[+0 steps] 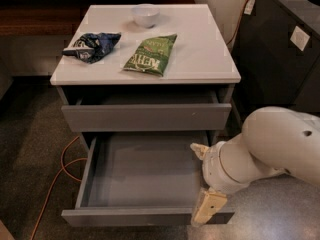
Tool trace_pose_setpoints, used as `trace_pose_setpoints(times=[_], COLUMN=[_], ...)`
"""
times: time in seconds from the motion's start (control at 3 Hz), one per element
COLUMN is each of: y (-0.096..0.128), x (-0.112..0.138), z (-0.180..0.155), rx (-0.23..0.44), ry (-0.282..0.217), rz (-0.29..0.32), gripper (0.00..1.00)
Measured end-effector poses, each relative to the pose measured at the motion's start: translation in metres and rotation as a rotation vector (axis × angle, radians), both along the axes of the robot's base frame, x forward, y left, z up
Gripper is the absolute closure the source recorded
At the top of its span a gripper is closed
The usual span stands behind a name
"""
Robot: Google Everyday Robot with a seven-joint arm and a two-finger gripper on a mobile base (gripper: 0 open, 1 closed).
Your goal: Close middle drawer
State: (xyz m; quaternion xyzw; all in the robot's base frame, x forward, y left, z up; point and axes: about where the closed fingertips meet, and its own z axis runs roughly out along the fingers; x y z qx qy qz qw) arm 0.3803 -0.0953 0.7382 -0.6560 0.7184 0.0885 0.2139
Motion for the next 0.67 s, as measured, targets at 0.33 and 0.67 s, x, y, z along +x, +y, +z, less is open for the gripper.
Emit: trace_pose_setpoints(times=[0.33,0.67], y=[0.007,0.008], x=[-0.001,0.000], z=[-0.042,-0.066], rx=[-0.062,-0.107], ry=[0.015,0.013], rz=[0.009,0.006], gripper=[0.00,0.00])
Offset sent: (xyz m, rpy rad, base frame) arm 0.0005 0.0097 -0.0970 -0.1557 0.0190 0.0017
